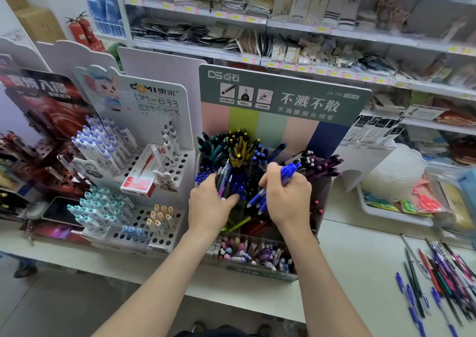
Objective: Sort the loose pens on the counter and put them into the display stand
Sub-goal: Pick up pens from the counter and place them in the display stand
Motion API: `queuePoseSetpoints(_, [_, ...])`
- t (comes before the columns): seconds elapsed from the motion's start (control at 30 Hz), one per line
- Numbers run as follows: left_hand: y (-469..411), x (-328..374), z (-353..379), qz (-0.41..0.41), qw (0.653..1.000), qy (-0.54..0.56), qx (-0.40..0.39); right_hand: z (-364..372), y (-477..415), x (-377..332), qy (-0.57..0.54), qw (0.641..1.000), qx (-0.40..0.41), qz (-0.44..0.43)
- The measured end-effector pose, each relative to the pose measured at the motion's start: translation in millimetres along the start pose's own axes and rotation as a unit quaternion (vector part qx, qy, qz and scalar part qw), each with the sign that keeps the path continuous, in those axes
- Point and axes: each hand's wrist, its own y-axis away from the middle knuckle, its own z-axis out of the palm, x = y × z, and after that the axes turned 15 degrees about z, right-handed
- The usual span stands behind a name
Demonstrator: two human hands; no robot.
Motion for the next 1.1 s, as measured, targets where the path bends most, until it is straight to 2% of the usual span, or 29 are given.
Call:
queuePoseSetpoints(0.23, [-19.1,-2.2,-3.9,0.083,0.991,-0.105,0.018,11.1,-7.5,1.9,0.127,0.98,-0.097,-0.117])
queuePoseSetpoints(0.3, [-22.4,-5.7,-9.0,0.081,0.992,-0.1,0.0,15.9,-15.5,1.1,0.187,0.962,-0.127,-0.152])
queuePoseSetpoints(0.4, [-21.3,-10.7,-18.8,0.082,0.994,-0.074,-0.022,26.6,-28.4,9.6,0.245,0.944,-0.121,-0.186])
queuePoseSetpoints(0.53, [-12.4,-14.2,-28.8,0.096,0.994,-0.047,-0.006,34.5,-41.5,8.6,0.296,0.932,-0.107,-0.177])
queuePoseSetpoints(0.7, [2.9,-16.2,-30.3,0.101,0.993,-0.046,0.047,32.8,-40.4,-0.1,0.246,0.941,-0.142,-0.182])
queuePoseSetpoints(0.77, [6.8,-15.4,-29.6,0.089,0.993,-0.037,0.068,33.6,-39.9,-0.8,0.279,0.93,-0.158,-0.178])
queuePoseSetpoints(0.87, [10.3,-12.9,-28.4,0.059,0.996,-0.017,0.069,37.7,-43.1,-3.6,0.35,0.91,-0.141,-0.173])
queuePoseSetpoints(0.93, [12.3,-11.2,-27.1,0.04,0.998,0.0,0.052,41.0,-40.2,-6.2,0.369,0.898,-0.177,-0.162])
queuePoseSetpoints(0.97, [13.3,-10.3,-26.2,0.027,0.999,0.007,0.041,41.7,-39.2,-6.8,0.368,0.898,-0.183,-0.156])
queuePoseSetpoints(1.07, [15.2,-9.0,-21.7,0.004,1.0,0.026,0.017,35.6,-40.3,-3.4,0.301,0.935,-0.114,-0.147])
queuePoseSetpoints(1.1, [15.2,-9.3,-20.4,0.003,0.999,0.03,0.012,35.0,-38.5,-1.8,0.291,0.937,-0.105,-0.162])
